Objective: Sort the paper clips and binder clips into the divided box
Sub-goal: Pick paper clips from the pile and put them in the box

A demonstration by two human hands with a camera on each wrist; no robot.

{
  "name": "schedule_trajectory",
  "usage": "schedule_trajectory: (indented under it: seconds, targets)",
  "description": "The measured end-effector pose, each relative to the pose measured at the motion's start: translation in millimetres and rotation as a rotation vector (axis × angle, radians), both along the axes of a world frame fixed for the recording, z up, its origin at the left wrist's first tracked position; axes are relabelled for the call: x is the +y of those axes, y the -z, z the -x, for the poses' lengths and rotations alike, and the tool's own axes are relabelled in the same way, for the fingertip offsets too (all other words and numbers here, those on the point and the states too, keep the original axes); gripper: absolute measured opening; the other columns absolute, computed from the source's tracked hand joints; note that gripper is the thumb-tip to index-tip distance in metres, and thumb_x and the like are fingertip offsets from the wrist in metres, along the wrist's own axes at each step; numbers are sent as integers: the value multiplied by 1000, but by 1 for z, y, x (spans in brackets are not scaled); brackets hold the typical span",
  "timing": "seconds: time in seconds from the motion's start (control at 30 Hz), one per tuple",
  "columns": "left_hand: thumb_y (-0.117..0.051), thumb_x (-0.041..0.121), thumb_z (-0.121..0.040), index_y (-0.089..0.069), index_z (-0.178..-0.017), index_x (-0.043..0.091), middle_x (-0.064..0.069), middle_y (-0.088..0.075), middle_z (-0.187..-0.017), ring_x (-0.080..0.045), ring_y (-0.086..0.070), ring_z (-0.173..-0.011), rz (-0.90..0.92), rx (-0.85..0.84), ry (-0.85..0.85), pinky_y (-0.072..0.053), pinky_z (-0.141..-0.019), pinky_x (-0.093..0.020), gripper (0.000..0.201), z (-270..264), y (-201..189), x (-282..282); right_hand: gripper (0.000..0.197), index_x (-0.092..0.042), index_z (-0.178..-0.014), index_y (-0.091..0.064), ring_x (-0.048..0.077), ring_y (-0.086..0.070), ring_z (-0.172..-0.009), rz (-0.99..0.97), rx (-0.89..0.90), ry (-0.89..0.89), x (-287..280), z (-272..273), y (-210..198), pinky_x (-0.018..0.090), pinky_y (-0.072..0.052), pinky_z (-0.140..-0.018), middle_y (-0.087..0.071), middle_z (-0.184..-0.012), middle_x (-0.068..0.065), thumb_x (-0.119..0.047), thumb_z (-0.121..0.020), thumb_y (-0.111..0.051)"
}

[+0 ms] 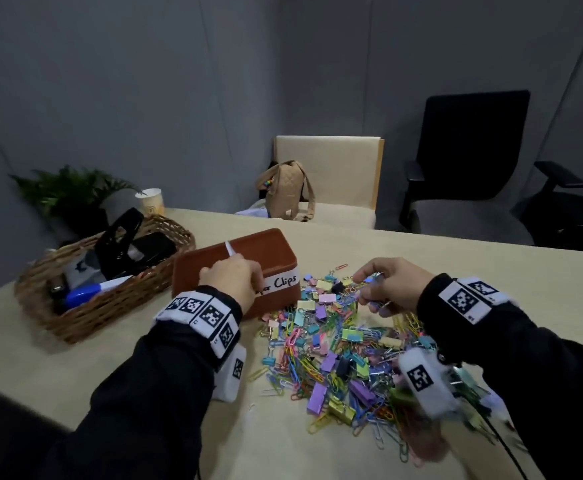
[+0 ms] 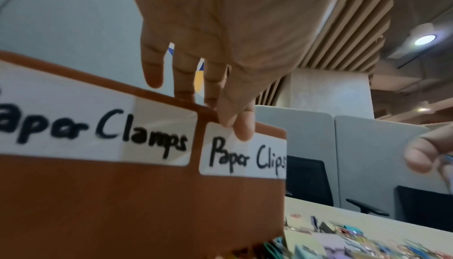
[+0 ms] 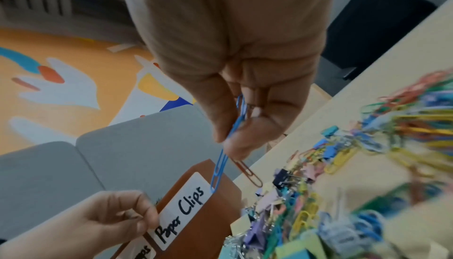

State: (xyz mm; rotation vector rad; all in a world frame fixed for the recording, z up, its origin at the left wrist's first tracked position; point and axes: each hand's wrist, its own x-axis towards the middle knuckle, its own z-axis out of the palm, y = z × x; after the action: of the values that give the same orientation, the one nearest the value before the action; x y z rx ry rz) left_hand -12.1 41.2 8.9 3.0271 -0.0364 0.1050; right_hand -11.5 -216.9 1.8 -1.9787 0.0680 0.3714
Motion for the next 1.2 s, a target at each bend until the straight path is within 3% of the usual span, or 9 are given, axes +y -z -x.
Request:
schedule_trajectory:
  seconds: [0.13,0.27,0.43,0.57,0.67,0.87,1.03,1.13,1.2]
  targets:
    - [-50,-1,-80,-57,-76,30,4,-55,-91,-24,-59,-92,27,47,16,-47,-81,-35,32,11,-4,8,22,-13,-99,-58,21,-52,-52,105,13,-58,5,-9,-11,25,-43,-47,-56,-69,14,5,-93,-47]
    - [-47,-1,-85,-38,-95,23,-6,-57,-87,-30,-56,-77,-74,47,-16,-40,-64,-34,28,16,-7,13,22,-10,-94,-58,26,-60,-56,128,-12,-61,1,-7,-13,26,-49,-46,-57,-69,18,8,-92,-46]
    - [-47,3,-89,-46,-122,28,-7,-62,-109,-31,-61,-98,-158,33,7,-48,-76,-37,41,16,-11,20,23,-8,-93,-55,30,-58,-57,88,-118,-8,4,0,-5,31,-49,-49,-55,-70,21,13,-92,-43]
    - [-45,3,-89,-50,-122,30,-8,-61,-111,-31,-59,-102,-121,-75,-13,-46,-78,-37,44,31,-16,33,22,-10,-91,-56,32,-63,-63,120,-160,17,21,12,3,36,-54,-54,-56,-75,18,9,-93,-47]
    - [-43,1,-88,-51,-121,28,-7,-62,-108,-30,-58,-101,-123,-123,-35,-46,-76,-37,43,43,-18,45,19,-11,-89,-58,34,-66,-69,200,-227,32,32,16,4,44,-57,-64,-60,-70,17,6,-92,-52]
    - [-48,-4,-85,-55,-115,23,-5,-62,-110,-28,-55,-109,-193,4,-80,-45,-92,-48,41,65,-10,55,23,-14,-89,-59,33,-67,-67,158,-285,46,53,23,1,43,-59,-66,-54,-72,12,6,-93,-47]
    - [-50,0,-86,-59,-117,32,7,-64,-111,-19,-58,-108,-63,49,8,-50,-89,-35,45,72,-2,62,27,-11,-100,-56,25,-62,-57,51,-334,9,56,30,-5,44,-56,-67,-50,-76,12,12,-91,-45]
    - [-52,3,-87,-62,-115,33,10,-60,-98,-16,-59,-105,15,67,101,-42,-80,-21,42,72,1,55,26,-12,-105,-55,27,-66,-61,38,-367,8,55,33,-12,40,-56,-59,-53,-77,12,10,-92,-49]
    - [-52,4,-87,-63,-114,33,10,-56,-93,-15,-58,-104,37,52,146,-37,-77,-19,41,70,2,44,26,-10,-106,-54,30,-66,-63,6,-378,18,53,35,-18,41,-57,-60,-53,-75,13,10,-91,-51]
